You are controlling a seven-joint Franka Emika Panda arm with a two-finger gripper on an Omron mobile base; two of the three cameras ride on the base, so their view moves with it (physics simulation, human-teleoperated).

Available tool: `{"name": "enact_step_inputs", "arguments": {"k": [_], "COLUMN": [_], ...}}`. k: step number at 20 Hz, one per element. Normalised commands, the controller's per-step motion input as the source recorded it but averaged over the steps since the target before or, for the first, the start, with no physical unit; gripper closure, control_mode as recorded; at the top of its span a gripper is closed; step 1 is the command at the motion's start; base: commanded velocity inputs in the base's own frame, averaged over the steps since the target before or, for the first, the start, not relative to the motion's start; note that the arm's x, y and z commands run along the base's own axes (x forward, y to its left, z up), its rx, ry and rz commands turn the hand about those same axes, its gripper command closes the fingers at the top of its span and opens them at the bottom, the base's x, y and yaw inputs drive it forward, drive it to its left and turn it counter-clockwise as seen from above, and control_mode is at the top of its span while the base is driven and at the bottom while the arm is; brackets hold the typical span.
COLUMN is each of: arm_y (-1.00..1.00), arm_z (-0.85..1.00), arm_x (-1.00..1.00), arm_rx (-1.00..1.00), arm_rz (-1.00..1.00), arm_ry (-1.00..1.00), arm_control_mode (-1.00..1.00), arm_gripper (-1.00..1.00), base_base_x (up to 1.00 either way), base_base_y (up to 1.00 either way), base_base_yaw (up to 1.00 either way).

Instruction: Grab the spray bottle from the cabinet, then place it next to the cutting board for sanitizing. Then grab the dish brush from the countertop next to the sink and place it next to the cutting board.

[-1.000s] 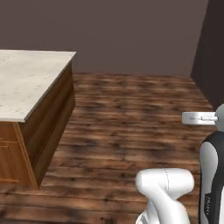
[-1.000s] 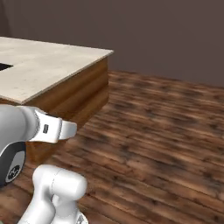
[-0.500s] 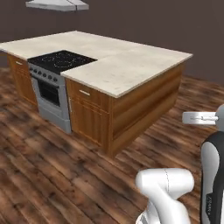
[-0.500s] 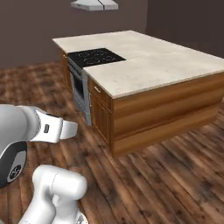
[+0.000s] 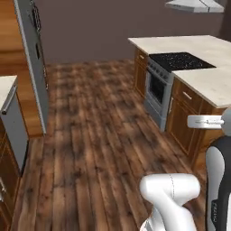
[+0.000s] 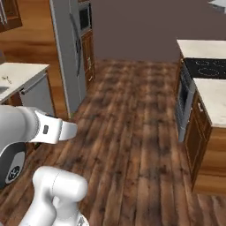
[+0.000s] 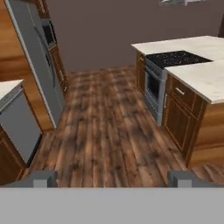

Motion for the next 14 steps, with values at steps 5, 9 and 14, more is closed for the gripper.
{"name": "enact_step_inputs", "arguments": {"k": [5, 9, 14], "arm_y": [0.00, 0.00, 0.00], "arm_z": [0.00, 0.00, 0.00], "arm_x": [0.00, 0.00, 0.00], "arm_rx": [0.00, 0.00, 0.00], "arm_rz": [0.00, 0.00, 0.00], "arm_ry": [0.00, 0.00, 0.00], "arm_control_mode": [1.00, 1.00, 1.00], "arm_gripper": [-1.00, -1.00, -1.00], "base_base_x": [0.00, 0.00, 0.15], "base_base_y": [0.00, 0.00, -0.02], "base_base_yaw": [1.00, 1.00, 0.99]}}
